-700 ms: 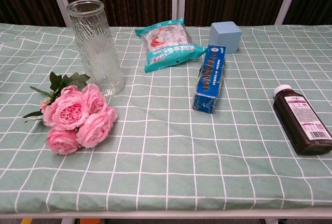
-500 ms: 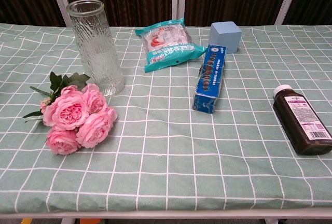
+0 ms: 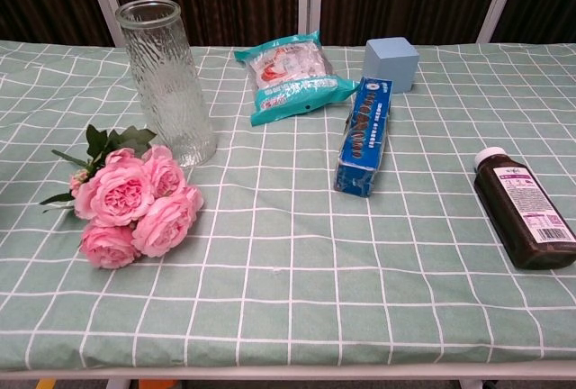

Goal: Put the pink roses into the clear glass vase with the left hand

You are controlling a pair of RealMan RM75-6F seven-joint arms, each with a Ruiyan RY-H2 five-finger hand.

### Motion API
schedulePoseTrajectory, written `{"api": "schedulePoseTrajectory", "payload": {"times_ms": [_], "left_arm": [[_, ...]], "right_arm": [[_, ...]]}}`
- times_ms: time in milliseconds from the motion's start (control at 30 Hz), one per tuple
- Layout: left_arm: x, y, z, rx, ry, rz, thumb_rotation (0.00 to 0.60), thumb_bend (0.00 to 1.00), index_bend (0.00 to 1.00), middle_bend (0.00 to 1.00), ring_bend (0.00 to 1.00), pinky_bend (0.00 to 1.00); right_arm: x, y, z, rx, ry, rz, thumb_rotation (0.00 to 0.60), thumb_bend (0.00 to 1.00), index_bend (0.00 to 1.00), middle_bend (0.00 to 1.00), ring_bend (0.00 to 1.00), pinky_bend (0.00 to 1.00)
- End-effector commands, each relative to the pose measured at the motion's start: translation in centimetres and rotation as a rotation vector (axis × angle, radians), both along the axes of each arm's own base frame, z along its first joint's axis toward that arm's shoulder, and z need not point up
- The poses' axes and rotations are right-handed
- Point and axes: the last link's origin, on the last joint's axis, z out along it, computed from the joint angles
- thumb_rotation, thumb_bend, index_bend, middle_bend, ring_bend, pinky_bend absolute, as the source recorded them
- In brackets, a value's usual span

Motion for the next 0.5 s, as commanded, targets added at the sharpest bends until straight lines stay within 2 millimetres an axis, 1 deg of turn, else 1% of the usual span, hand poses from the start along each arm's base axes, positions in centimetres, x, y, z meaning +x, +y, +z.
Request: {"api": "schedulePoseTrajectory", "payload": {"times_ms": [33,200,367,500], "left_arm": [[1.3,0.3,-2.2,-0.092,-0.006,-0.049,0.600,0.15,0.06,0.00,0.00,0.15],[3.5,1.2,-3.9,-0.138,-0.004,-0.146,0.600,0.15,0.04,0.00,0.00,0.15],[4.9,2.6,-4.9,-0.153,0.006,-0.201,0.600,0.15,0.04,0.00,0.00,0.14],[5.9,3.3,-5.4,-0.169,-0.006,-0.219,0.600,0.15,0.04,0.00,0.00,0.14]], "right_arm": [[0.0,0.0,0.0,0.005,-0.003,-0.006,0.600,0.17,0.00,0.00,0.00,0.00],[-0.2,-0.3,0.3,0.008,-0.007,-0.019,0.600,0.17,0.00,0.00,0.00,0.00],[-0.4,-0.6,0.4,0.021,-0.023,-0.030,0.600,0.17,0.00,0.00,0.00,0.00],[-0.4,-0.5,0.4,0.024,-0.016,-0.032,0.600,0.17,0.00,0.00,0.00,0.00]]}}
